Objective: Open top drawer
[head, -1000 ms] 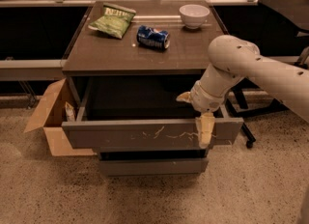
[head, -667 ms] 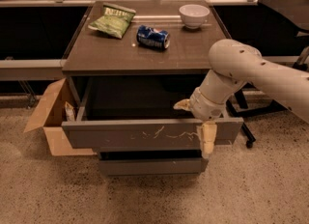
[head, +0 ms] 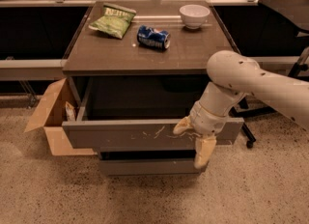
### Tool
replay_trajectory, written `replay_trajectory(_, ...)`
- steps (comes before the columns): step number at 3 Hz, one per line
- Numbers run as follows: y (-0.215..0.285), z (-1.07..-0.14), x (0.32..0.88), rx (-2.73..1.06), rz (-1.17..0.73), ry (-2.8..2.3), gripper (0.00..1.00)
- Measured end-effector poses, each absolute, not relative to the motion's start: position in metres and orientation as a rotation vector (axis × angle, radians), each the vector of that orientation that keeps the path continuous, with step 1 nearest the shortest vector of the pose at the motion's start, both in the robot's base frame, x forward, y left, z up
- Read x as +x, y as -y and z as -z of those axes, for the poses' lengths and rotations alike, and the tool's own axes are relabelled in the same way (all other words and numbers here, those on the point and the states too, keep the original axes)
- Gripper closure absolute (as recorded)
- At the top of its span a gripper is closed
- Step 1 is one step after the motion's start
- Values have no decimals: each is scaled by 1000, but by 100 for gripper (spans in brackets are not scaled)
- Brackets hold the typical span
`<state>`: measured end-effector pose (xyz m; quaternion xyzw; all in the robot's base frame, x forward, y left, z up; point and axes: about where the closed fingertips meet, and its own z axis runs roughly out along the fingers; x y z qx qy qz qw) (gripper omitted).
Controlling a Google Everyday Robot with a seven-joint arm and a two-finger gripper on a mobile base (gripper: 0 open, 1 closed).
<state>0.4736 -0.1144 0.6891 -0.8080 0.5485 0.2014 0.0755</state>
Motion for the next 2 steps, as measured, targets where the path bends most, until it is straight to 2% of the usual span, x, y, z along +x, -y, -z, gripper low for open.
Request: replay_trajectory(2,123,-713,471,-2422,-543,-1601,83)
